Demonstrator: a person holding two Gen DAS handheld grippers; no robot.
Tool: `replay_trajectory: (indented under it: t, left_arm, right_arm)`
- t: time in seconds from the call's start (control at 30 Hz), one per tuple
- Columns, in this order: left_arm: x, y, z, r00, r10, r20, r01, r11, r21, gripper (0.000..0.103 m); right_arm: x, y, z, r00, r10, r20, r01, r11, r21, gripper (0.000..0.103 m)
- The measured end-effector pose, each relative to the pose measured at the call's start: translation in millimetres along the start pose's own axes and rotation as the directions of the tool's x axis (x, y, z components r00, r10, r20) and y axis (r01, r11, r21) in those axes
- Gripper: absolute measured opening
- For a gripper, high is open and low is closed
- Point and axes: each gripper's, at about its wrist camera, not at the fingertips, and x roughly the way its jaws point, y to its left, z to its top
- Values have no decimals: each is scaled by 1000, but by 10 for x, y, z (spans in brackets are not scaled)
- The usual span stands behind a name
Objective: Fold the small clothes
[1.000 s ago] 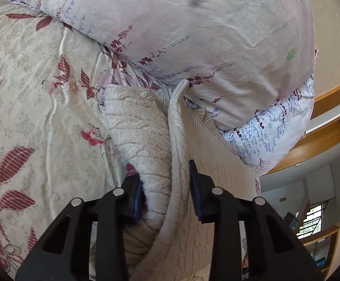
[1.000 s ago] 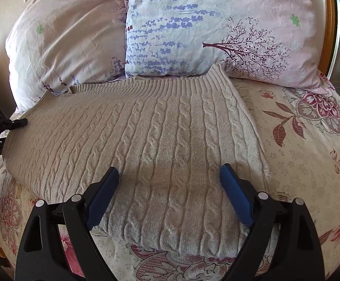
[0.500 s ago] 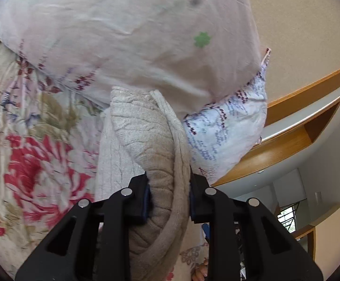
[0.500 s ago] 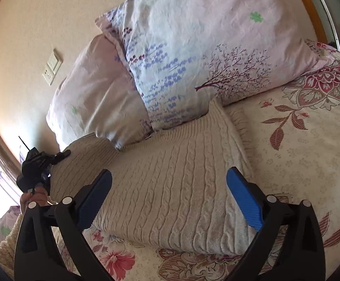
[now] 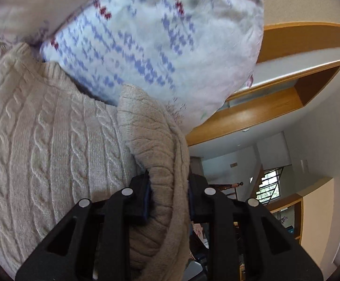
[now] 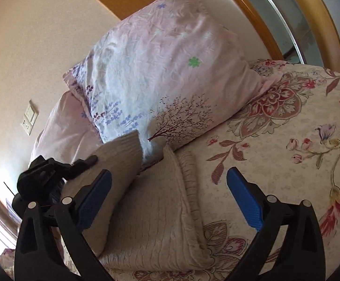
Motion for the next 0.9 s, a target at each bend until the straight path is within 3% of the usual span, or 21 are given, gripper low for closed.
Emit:
replay_trajectory:
  t: [0.07,0.17,0.27,0.37,0.43,0.5,0.57,0.7,0.8,0.9]
  left_arm:
    - [247,63,-87,999,32,-31,-33,999,-20,26]
    - [368,52,-135,999,-15,-36,13,999,-37,32]
    - [244,-2,-112,988,-142,-61,138,988,-75,40]
    - [-142,-87,-97,992,-121,-23,121,993,-3,50]
    - [-467,-85,-64,998,-61,14,60,997,53,56]
    - [-778,-25,-35,997,40,60,-46,994,95,66]
    - [-1042,96,-32,986,141,95,-151,981,118,69]
    - [-1175,400,-48,963,257,75,-264,959,102,69]
    - [-1206,641,-103,948,309,78,-315,945,89,69]
    - [-1117,743,-134,946,319,56,-322,943,79,69]
  right_arm:
    - [1,-52,3,1000,-9,-1,9,1000,20,100]
    - [38,-78,6,1000,-14,-13,15,1000,27,100]
    - [71,-104,-11,999,-5,-36,6,999,39,100]
    - [72,-155,-14,999,27,-48,-23,997,70,100]
    - [60,-224,-17,996,71,-60,-64,991,114,100]
    - [96,-268,6,989,99,-107,-83,986,144,98]
    - [158,-285,55,977,117,-180,-87,982,166,89]
    - [303,-282,189,952,112,-286,-53,977,207,82]
    - [457,-222,245,933,68,-353,-3,983,181,74]
    - [610,-138,204,910,-9,-415,56,993,103,62]
